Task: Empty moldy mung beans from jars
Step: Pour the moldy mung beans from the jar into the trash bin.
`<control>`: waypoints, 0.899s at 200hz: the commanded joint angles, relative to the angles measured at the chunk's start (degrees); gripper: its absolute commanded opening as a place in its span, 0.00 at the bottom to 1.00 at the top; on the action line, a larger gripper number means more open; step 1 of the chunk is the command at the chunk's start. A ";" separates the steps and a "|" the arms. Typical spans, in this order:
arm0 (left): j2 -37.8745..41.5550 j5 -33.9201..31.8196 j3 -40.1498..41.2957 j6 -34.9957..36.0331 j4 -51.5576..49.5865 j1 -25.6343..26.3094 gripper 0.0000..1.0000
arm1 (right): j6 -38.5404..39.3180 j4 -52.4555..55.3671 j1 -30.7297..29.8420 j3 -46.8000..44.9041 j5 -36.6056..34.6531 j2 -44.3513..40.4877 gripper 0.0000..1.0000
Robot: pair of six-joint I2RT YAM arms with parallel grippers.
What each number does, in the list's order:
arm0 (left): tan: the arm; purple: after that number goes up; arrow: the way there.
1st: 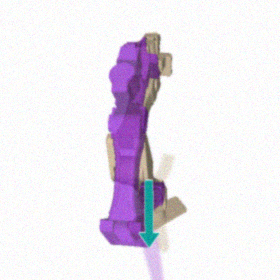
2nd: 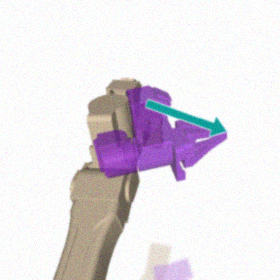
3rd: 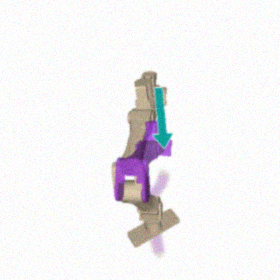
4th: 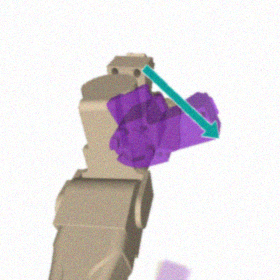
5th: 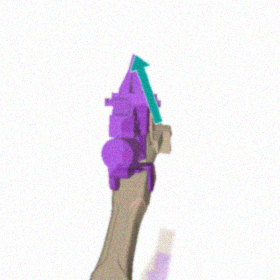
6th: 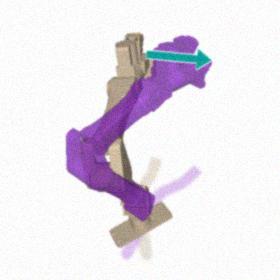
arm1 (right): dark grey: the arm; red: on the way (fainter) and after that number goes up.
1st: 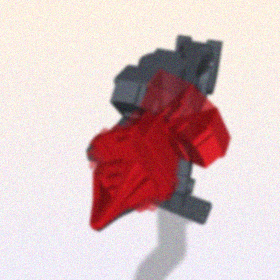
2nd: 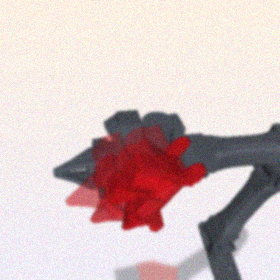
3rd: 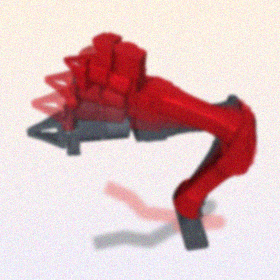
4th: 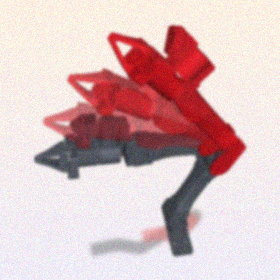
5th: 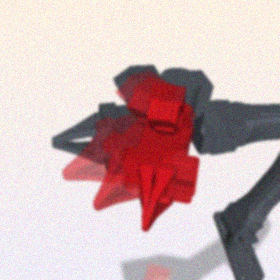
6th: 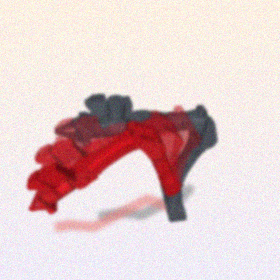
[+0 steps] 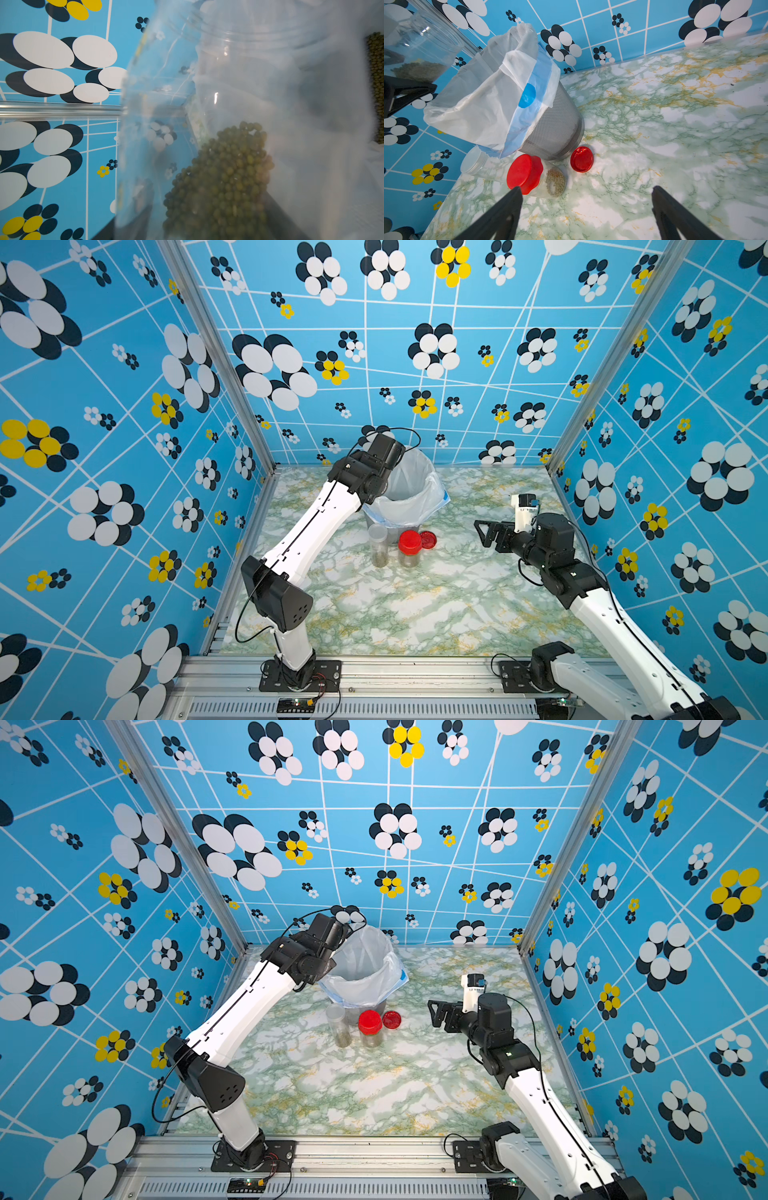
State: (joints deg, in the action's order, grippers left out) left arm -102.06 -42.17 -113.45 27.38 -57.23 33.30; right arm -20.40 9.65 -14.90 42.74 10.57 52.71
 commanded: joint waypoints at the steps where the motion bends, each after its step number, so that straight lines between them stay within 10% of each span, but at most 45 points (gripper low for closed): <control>1: -0.29 -4.65 1.01 3.24 2.19 0.60 0.51 | -0.21 1.60 0.22 -0.51 -1.27 -0.80 0.99; 180: -1.67 -13.34 3.15 12.93 7.90 3.27 0.51 | 0.58 2.32 0.22 -0.31 -1.52 -1.48 0.99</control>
State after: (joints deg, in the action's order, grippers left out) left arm -103.63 -52.36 -110.63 38.28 -51.83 36.05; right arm -20.36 11.66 -14.90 42.74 9.50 51.55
